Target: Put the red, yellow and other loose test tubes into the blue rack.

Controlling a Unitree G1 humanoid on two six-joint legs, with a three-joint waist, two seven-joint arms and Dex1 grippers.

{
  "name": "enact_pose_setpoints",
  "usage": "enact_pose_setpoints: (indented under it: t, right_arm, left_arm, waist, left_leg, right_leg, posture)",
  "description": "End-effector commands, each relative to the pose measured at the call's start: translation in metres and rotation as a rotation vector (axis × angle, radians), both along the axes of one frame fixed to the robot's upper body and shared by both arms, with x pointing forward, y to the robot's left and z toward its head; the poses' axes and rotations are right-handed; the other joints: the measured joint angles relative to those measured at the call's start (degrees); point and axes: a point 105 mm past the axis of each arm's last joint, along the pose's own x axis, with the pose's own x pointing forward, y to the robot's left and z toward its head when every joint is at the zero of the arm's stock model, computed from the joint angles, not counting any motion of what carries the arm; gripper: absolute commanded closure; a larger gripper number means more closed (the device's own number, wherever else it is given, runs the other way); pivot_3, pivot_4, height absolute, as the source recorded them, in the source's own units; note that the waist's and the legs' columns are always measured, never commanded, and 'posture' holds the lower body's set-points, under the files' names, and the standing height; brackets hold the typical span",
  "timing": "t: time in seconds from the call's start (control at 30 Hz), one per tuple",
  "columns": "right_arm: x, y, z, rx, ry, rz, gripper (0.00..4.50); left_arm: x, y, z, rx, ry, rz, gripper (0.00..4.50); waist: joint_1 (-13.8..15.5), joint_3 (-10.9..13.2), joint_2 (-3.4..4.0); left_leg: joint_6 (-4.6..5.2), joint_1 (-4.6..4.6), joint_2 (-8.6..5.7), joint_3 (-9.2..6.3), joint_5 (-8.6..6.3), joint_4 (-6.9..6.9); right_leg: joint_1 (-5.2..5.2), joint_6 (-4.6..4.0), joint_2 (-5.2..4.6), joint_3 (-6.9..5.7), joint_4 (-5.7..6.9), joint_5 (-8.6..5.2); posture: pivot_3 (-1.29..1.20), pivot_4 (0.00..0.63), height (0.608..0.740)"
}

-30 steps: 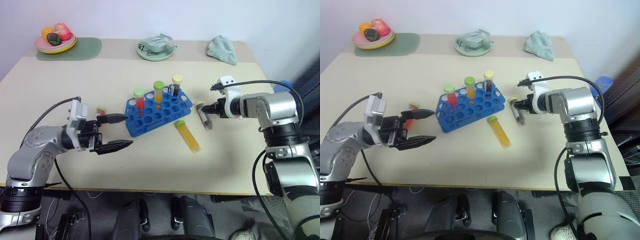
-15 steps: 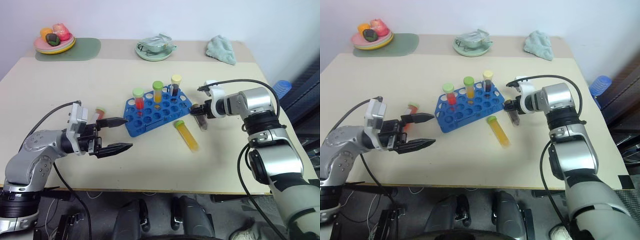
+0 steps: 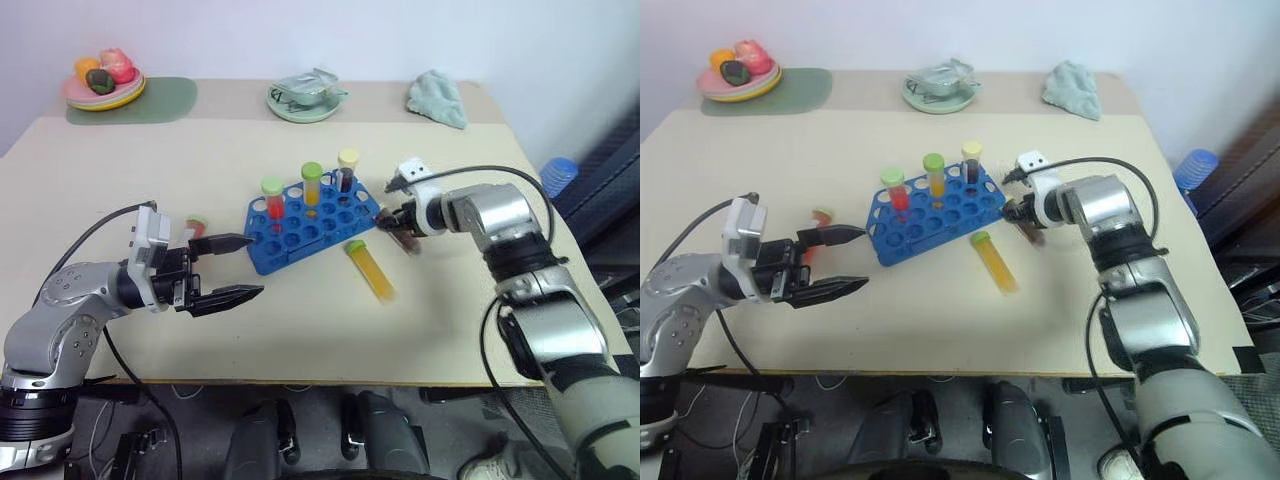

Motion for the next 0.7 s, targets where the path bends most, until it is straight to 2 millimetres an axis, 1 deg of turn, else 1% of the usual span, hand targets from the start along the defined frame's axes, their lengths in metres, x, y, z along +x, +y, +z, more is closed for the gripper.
enact_pose_setpoints:
  t: [0.03,0.1,0.17,0.23,0.33,0.43,0.5,0.6,0.63,0.7]
  right_arm:
    - [-0.013,-0.015,0.024,-0.071,-0.126,0.077,3.67]
    - [-0.024,-0.019,0.037,-0.019,-0.171,0.098,3.67]
    - [-0.026,-0.019,0.053,0.049,-0.268,0.079,3.67]
    - [-0.031,-0.005,0.075,0.191,-0.413,0.103,3.67]
    - [-0.038,0.015,0.094,0.34,-0.572,0.106,3.67]
    - [-0.04,0.038,0.103,0.501,-0.676,0.098,3.67]
    - [-0.038,0.052,0.109,0.678,-0.745,0.075,3.67]
    - [-0.029,0.063,0.109,0.813,-0.812,0.0,3.67]
    - [-0.026,0.066,0.106,0.853,-0.809,-0.016,3.67]
    - [-0.021,0.071,0.1,0.872,-0.846,-0.026,3.67]
  left_arm:
    - [-0.003,0.0,0.008,-0.001,-0.042,0.0,0.0]
    - [-0.003,0.0,0.008,-0.003,-0.042,0.004,0.0]
    - [-0.002,0.0,0.007,-0.006,-0.043,0.007,0.0]
    - [-0.001,0.0,0.006,-0.009,-0.044,0.007,0.0]
    - [0.002,-0.001,0.006,-0.015,-0.048,0.003,0.0]
    - [0.005,-0.002,0.006,-0.023,-0.053,-0.001,0.0]
    - [0.007,-0.002,0.006,-0.027,-0.057,-0.006,0.0]
    - [0.008,-0.004,0.006,-0.037,-0.06,-0.014,0.0]
    - [0.008,-0.004,0.006,-0.037,-0.063,-0.014,0.0]
    - [0.009,-0.003,0.007,-0.037,-0.068,-0.013,0.0]
  waist:
    - [0.5,0.0,0.0]
    - [0.7,0.0,0.0]
    - [0.5,0.0,0.0]
    - [0.2,0.0,0.0]
    - [0.0,0.0,0.01]
    - [0.3,0.0,0.01]
    - [0.5,0.0,0.01]
    - [0.5,0.0,0.02]
    - [0.5,0.0,0.02]
    - [0.6,0.0,0.01]
  left_leg:
    - [0.0,0.0,-0.01,0.0,0.0,-0.01]
    - [-0.1,-0.01,-0.01,-0.01,-0.07,-0.01]
    - [-0.13,-0.03,0.0,-0.01,-0.09,-0.01]
    - [-0.16,-0.02,0.04,0.0,-0.08,-0.01]
    - [-0.27,0.01,0.1,0.0,-0.02,-0.02]
    - [-0.3,0.01,0.11,-0.03,0.0,-0.03]
    - [-0.29,0.01,0.09,-0.01,0.0,-0.03]
    - [-0.23,0.01,0.05,0.0,0.02,-0.06]
    - [-0.19,0.01,0.05,0.0,0.04,-0.06]
    - [-0.14,0.01,0.03,0.0,0.06,-0.06]
  right_leg:
    - [0.0,0.0,-0.01,0.0,-0.01,0.0]
    - [-0.02,0.0,-0.02,0.0,-0.04,-0.01]
    - [-0.02,0.0,-0.02,0.0,-0.07,-0.01]
    - [-0.05,-0.01,0.01,0.0,-0.06,0.0]
    - [-0.05,-0.03,0.08,0.0,0.02,-0.01]
    - [-0.05,-0.05,0.11,0.0,0.05,-0.02]
    - [-0.04,-0.05,0.12,0.0,0.05,-0.02]
    - [-0.03,-0.05,0.23,0.0,0.04,-0.02]
    - [-0.03,-0.04,0.24,0.0,0.04,-0.02]
    - [-0.02,-0.04,0.25,0.0,0.04,-0.02]
  posture:
    - [0.0,0.15,0.74]
    - [0.0,0.15,0.74]
    - [0.0,0.15,0.74]
    - [0.0,0.15,0.74]
    - [0.0,0.15,0.74]
    - [0.0,0.15,0.74]
    - [0.0,0.15,0.74]
    - [0.0,0.15,0.74]
    - [0.0,0.15,0.74]
    - [0.0,0.15,0.74]
